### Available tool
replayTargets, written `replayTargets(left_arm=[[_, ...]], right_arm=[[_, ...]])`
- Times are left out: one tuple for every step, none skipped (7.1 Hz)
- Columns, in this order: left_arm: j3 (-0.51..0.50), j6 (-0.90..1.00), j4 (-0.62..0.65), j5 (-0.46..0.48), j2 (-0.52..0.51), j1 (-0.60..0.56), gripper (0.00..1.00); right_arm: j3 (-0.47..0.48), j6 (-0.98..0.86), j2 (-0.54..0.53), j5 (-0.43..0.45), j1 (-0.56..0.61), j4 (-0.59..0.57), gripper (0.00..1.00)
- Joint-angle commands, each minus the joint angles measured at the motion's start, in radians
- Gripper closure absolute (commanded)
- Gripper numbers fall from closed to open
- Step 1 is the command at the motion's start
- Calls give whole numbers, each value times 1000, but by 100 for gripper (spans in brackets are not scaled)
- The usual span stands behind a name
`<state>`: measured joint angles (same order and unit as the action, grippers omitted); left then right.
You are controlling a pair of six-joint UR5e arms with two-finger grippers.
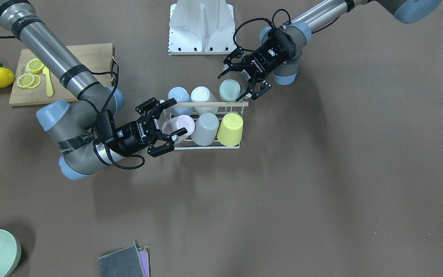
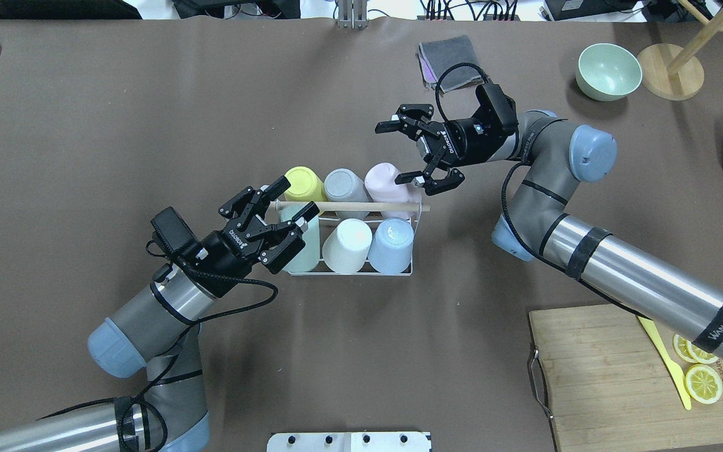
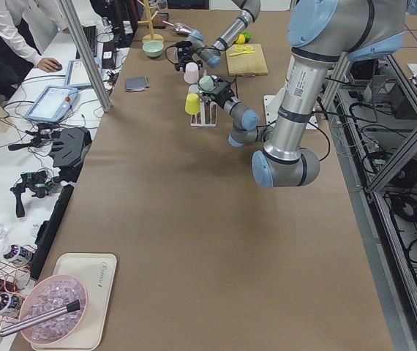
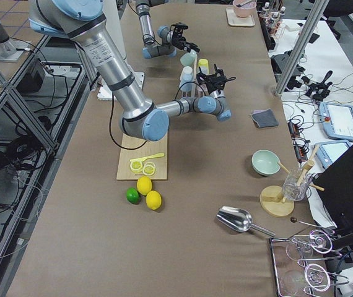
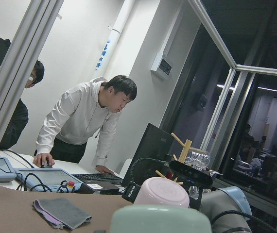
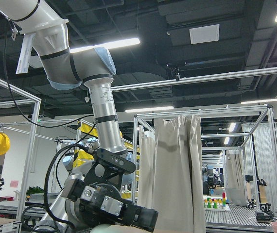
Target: Place cup on cup holder
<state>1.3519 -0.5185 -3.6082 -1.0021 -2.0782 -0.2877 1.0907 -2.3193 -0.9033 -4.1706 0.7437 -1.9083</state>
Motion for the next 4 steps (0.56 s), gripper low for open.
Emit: replayTargets(left_arm=[[3, 17, -4, 13, -2, 2, 2], [50, 21, 0, 14, 6, -8, 2], [123, 24, 28, 13, 22, -60, 2], [168, 47, 189, 11, 21, -152, 2]], right_arm=[[20, 1, 3, 1, 19, 2, 0], [32, 3, 4, 1, 38, 0, 0], [34, 18, 4, 0, 57, -3, 0], [43, 138, -2, -2, 74, -2, 0]])
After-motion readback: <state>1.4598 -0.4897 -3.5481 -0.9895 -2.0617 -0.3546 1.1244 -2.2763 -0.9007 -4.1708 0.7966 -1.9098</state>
